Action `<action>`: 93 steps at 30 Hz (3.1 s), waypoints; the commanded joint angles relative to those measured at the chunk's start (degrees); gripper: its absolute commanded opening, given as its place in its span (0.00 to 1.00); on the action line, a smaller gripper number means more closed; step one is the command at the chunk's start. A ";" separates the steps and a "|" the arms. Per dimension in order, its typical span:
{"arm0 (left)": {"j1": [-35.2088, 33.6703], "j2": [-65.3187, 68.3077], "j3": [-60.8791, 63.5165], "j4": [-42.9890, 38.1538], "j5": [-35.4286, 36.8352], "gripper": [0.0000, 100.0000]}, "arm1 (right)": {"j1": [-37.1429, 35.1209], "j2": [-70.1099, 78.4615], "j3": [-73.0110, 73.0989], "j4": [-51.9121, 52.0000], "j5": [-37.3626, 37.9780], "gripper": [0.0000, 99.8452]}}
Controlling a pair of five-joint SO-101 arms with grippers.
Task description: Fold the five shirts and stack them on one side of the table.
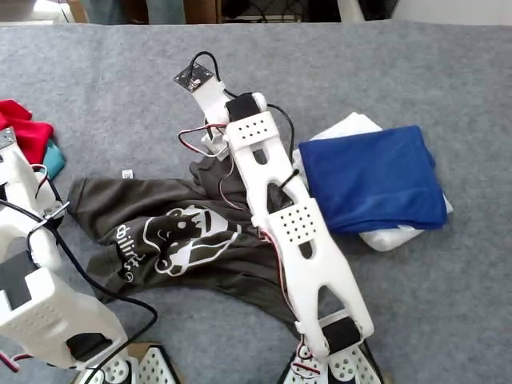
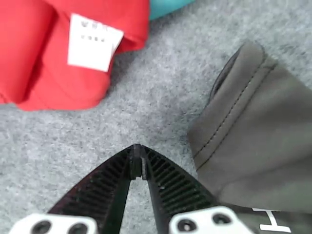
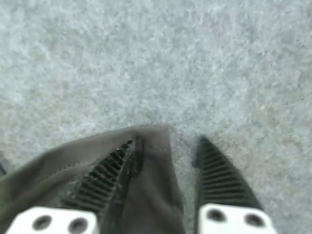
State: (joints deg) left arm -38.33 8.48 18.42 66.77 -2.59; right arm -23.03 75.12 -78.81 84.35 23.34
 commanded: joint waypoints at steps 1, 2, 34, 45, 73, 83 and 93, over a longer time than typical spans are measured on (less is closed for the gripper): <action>0.57 -0.44 -0.22 -0.70 0.53 0.03 | -0.97 -1.36 0.40 -0.53 -0.44 0.02; 0.57 -0.44 -0.22 -0.70 0.53 0.03 | -0.97 -1.36 0.31 -0.53 -0.44 0.02; 4.88 -2.11 -25.63 16.26 9.85 0.03 | 11.60 -47.78 -16.13 13.89 -5.71 0.01; 20.00 5.80 -35.65 5.98 29.27 0.18 | 14.68 -39.34 7.52 15.56 -6.07 0.01; 33.01 63.65 -105.89 18.02 39.21 0.19 | 18.99 -0.22 -16.92 13.10 -8.88 0.01; 37.49 60.40 -109.23 22.77 40.09 0.18 | 18.99 0.04 -16.92 13.01 -8.88 0.01; 35.38 59.87 -107.30 26.02 42.20 0.18 | 19.08 0.04 -16.92 13.01 -8.88 0.01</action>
State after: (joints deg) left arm -1.85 72.48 -86.64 91.21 39.08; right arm -3.34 75.56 -93.41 97.27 14.90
